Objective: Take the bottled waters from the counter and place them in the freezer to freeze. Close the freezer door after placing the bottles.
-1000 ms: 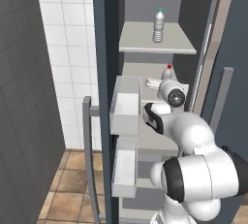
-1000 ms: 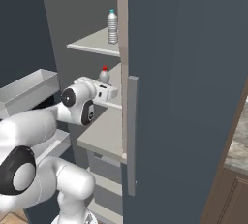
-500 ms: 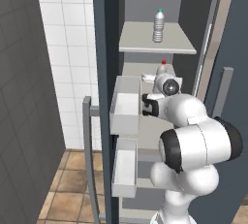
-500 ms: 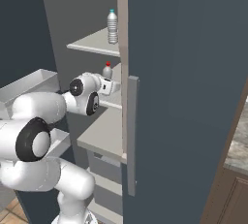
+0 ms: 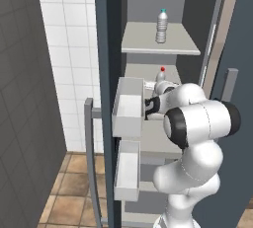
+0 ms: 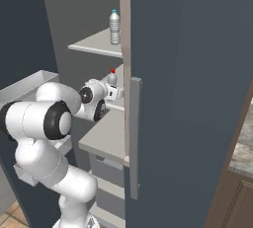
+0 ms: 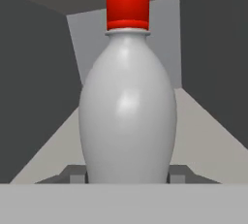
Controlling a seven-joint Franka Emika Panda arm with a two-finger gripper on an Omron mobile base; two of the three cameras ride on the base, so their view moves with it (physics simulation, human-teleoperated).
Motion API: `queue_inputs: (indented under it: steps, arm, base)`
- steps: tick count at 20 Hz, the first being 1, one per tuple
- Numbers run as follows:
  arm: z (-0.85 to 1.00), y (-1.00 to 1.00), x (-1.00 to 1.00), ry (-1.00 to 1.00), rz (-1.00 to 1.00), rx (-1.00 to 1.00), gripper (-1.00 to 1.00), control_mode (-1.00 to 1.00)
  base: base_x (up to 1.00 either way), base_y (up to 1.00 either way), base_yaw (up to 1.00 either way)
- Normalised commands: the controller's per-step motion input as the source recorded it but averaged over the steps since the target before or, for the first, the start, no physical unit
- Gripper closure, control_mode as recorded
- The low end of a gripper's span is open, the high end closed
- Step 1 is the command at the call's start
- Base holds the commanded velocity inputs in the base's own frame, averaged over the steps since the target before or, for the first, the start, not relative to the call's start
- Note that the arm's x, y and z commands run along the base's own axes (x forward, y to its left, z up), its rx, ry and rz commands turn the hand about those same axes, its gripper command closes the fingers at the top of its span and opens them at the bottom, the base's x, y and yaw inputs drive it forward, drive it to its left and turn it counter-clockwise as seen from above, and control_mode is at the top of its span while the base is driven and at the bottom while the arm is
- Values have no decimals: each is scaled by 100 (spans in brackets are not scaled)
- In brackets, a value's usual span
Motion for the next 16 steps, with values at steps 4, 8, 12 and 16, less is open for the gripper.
queue_inputs:
  steps: [4, 8, 12, 16]
  arm:
    - [-49, -26, 22, 0, 3, -6, 100, -100]
    - [-46, -14, 10, 0, 2, -9, 100, -100]
    - [-45, -9, 9, -5, 2, -9, 100, -100]
    - [-33, -13, 15, -2, 1, -9, 100, -100]
  base:
    - [0, 0, 0]
    - [0, 0, 0]
    - [0, 0, 0]
    - [0, 0, 0]
